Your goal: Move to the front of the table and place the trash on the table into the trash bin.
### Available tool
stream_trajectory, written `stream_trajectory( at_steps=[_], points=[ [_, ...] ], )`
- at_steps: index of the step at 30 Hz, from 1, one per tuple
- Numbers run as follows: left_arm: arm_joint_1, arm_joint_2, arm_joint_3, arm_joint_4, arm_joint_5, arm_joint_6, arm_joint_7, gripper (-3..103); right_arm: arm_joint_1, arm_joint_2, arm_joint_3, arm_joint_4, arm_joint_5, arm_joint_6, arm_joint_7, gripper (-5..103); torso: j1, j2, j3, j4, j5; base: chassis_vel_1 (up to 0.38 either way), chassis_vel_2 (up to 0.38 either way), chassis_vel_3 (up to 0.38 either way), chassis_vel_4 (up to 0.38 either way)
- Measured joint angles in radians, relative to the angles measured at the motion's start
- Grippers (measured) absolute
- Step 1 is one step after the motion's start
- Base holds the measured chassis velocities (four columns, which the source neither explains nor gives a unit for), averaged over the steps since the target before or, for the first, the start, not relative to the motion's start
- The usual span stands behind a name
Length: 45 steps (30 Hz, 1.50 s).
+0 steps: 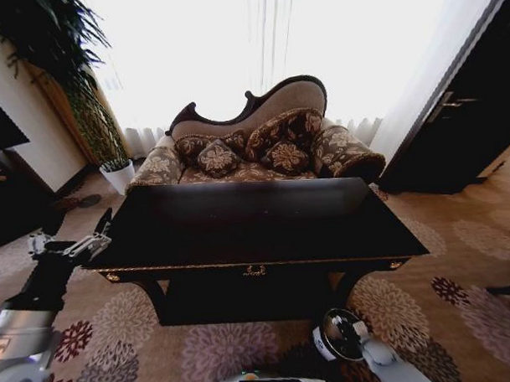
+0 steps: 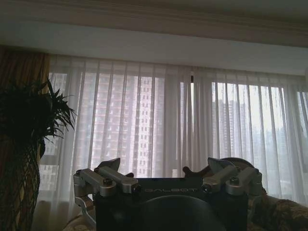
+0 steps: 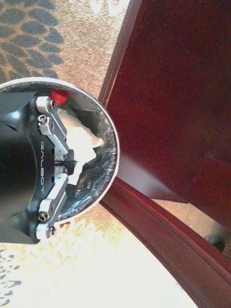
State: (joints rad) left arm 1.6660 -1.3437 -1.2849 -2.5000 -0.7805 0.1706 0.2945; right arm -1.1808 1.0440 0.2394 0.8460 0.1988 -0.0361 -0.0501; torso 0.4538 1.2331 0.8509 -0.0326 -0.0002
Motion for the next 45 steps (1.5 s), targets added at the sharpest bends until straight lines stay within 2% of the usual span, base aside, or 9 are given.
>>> stream_trajectory(
  at_steps=[11, 17, 19, 23, 25, 26, 31, 36, 45],
  points=[
    [0.005, -0.001, -0.001, 0.000, -0.001, 0.000, 0.000, 100, -0.039, 0.006, 0.016, 0.029, -0.056, -0.027, -0.038, 36, 0.000, 0.000, 0.000, 0.0000, -0.0001, 0.000, 0.000, 0.000, 0.000],
    [-0.002, -0.002, 0.012, 0.000, 0.003, 0.000, 0.000, 100, -0.053, 0.010, 0.024, 0.043, -0.059, -0.026, -0.060, 62, 0.000, 0.000, 0.000, 0.0000, 0.0000, 0.000, 0.000, 0.000, 0.000],
    [-0.002, -0.002, 0.014, 0.000, 0.004, 0.000, 0.000, 100, -0.055, 0.011, 0.025, 0.043, -0.059, -0.025, -0.064, 62, 0.000, 0.000, 0.000, 0.0000, 0.0000, 0.000, 0.000, 0.000, 0.000],
    [-0.007, 0.001, 0.018, 0.000, 0.006, 0.000, 0.001, 100, -0.058, 0.021, 0.030, 0.033, -0.069, 0.014, -0.126, 84, 0.000, 0.000, 0.000, 0.0001, -0.0001, 0.000, 0.000, 0.000, 0.000],
    [-0.008, 0.001, 0.018, 0.000, 0.006, 0.000, 0.001, 100, -0.058, 0.023, 0.031, 0.031, -0.073, 0.017, -0.130, 84, 0.000, 0.000, 0.000, 0.0001, 0.0000, 0.000, 0.000, 0.000, 0.000],
    [-0.010, 0.003, 0.018, 0.000, 0.006, 0.000, 0.001, 100, -0.059, 0.030, 0.032, 0.024, -0.091, 0.024, -0.135, 95, 0.000, 0.000, 0.000, 0.0000, 0.0000, 0.000, 0.000, 0.000, 0.000],
    [-0.014, 0.006, 0.020, 0.000, 0.006, 0.001, 0.001, 100, -0.036, 0.045, 0.042, -0.004, -0.188, 0.048, -0.062, 100, 0.000, 0.000, 0.000, 0.0002, -0.0001, 0.000, 0.000, 0.000, 0.000],
    [-0.017, 0.008, 0.021, 0.000, 0.006, 0.001, 0.001, 100, -0.036, 0.042, 0.043, 0.029, -0.232, -0.041, 0.026, 100, 0.000, 0.000, 0.000, 0.0002, 0.0000, 0.000, 0.000, 0.000, 0.000],
    [-0.019, 0.004, 0.024, 0.000, 0.007, 0.001, 0.001, 100, -0.071, 0.031, 0.030, 0.032, -0.129, -0.061, -0.085, 100, 0.000, 0.000, 0.000, 0.0001, 0.0000, 0.000, 0.000, 0.000, 0.000]
  ],
)
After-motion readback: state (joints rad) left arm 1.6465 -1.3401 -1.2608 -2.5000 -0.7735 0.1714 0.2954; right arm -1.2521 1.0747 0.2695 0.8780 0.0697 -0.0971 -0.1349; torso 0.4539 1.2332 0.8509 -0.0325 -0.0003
